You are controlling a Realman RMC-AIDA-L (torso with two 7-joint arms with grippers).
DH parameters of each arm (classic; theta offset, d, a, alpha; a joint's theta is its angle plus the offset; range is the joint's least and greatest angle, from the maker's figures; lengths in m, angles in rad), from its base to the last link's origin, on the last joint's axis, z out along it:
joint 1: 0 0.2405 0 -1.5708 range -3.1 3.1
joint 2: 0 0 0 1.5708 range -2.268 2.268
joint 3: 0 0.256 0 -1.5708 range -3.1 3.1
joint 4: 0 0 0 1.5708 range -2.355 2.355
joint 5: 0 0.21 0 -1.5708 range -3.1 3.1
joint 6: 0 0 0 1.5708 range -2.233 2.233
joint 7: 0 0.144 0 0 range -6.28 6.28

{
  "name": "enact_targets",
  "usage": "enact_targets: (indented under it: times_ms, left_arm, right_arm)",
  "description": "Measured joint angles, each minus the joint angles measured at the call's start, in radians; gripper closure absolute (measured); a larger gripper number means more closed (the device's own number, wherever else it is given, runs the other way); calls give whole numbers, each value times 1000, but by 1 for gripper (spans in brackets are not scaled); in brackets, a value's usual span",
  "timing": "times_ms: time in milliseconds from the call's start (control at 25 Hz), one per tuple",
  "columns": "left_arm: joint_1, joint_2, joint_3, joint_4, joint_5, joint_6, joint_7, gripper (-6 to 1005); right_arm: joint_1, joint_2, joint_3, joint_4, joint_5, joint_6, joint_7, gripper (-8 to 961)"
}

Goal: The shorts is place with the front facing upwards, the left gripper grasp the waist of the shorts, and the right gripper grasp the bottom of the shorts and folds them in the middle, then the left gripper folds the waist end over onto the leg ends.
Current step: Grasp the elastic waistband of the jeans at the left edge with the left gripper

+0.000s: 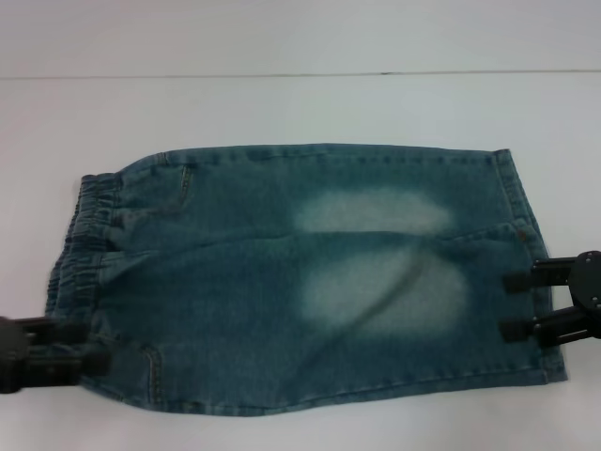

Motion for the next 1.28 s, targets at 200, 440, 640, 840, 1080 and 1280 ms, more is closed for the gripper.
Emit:
enact_targets:
  times_ms: [200,440,640,840,1080,1280]
  left_arm:
    - [-9,20,-84,55,122,-6,-36,201]
    - [-23,16,-77,79,243,-104,-122,205]
    - [-41,2,-73,70,294,-155,-129,209]
    - [-49,-8,-38,65,313,-187,-129,213]
    - [-56,-13,-15,64,314,-219,-136,251]
    - [-57,-22,2,64,315,-232,-140,425]
  right_arm:
    - [0,0,0,0,1,0,0,6]
    - [10,4,0,0,1,1,0,7]
    - [14,7,-1,0,1,1,-1,7]
    - [14,8,-2,0,0,1,-1,8]
    - [18,13,-2,1,0,0,-9,8]
    - [19,14,-2,2,0,0,-11,9]
